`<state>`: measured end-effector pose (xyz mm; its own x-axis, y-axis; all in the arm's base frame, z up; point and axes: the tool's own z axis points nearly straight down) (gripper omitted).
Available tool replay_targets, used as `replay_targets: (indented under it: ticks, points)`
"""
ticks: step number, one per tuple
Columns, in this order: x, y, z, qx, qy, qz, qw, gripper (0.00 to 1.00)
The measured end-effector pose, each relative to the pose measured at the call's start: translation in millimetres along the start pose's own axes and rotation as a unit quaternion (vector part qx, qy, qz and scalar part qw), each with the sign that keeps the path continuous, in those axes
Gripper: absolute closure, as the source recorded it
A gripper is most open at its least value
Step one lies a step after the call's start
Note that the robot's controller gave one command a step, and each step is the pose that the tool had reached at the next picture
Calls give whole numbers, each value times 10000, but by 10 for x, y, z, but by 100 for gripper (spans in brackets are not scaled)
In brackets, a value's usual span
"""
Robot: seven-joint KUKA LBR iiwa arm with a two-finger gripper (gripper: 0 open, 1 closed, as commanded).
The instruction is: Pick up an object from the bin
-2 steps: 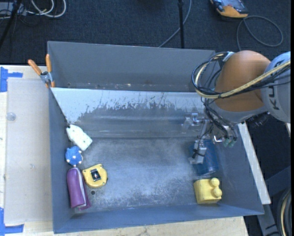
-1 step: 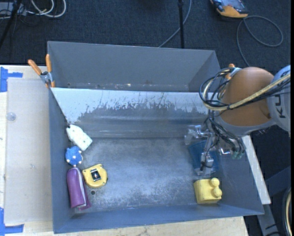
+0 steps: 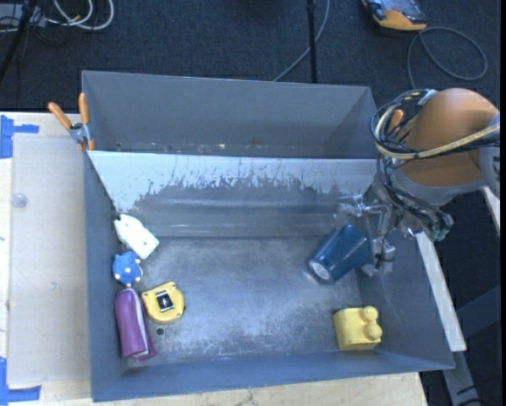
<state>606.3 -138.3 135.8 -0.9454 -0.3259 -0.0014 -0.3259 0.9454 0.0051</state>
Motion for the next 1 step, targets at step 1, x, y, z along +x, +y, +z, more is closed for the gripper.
replay_targets:
  ticks: [1]
  points:
    - [650, 243, -119, 15, -6, -24, 10000, 0]
